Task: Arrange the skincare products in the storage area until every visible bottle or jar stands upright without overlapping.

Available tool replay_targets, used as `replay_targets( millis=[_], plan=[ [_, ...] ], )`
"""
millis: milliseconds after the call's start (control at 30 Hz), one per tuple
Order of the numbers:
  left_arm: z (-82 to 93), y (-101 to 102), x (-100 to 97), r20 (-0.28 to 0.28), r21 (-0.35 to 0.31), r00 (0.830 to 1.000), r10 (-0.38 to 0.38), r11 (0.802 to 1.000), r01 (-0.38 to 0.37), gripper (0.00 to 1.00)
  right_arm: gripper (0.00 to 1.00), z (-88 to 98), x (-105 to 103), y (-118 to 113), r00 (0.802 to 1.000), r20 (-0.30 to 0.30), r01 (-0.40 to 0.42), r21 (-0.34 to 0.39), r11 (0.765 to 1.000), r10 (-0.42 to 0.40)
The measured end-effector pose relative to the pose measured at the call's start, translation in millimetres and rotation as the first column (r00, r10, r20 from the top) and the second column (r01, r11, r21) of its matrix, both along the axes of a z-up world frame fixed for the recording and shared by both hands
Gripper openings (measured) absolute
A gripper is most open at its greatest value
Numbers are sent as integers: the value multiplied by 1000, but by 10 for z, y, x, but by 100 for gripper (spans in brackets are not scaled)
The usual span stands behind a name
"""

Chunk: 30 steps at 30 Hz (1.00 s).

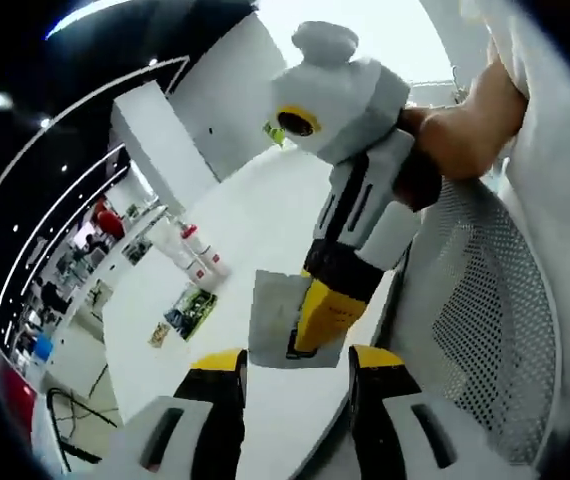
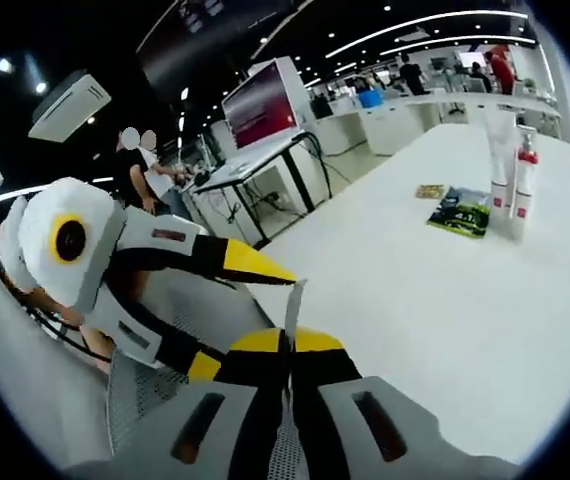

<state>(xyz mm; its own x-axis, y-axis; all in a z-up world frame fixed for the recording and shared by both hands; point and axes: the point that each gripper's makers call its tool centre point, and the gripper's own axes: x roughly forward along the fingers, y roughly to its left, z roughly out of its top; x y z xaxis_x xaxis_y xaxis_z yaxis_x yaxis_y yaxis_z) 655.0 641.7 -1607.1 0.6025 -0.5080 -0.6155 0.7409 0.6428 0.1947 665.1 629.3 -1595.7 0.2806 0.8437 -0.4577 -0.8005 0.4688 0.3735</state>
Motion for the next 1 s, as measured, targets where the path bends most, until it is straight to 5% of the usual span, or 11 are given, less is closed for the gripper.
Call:
replay_targets(
  millis=[133,200,367,567,733,833,1000],
  plan=[
    [-5,6,-37,-177,-229,981,73,967,-113,41,0,61,14,-14,1000,5,9,27,1000,-9],
    [61,-38,-24,-200,-280,979,46,955,-102,38,0,112,20,-9,1000,-12,14,62,998,-13],
    [203,-228,-60,-368,-509,928,-50,847,-156,27,0,257,37,-18,997,-74,44,162,986,-32],
    [265,-227,-47,-423,-581,903,-71,786,-210,18,0,388,10,-24,993,-118,45,246,968,-16],
    [250,-186,-87,-485,-598,870,-93,761,-251,7,0,405,-9,-17,993,-116,38,253,967,-9],
    [288,-176,-103,-466,-622,877,-117,748,-232,1,2,412,15,-23,996,-93,40,252,967,-17],
    [347,-177,-118,-484,-647,865,-133,720,-251,0,6,426,27,-26,996,-87,46,259,965,-24]
  ],
)
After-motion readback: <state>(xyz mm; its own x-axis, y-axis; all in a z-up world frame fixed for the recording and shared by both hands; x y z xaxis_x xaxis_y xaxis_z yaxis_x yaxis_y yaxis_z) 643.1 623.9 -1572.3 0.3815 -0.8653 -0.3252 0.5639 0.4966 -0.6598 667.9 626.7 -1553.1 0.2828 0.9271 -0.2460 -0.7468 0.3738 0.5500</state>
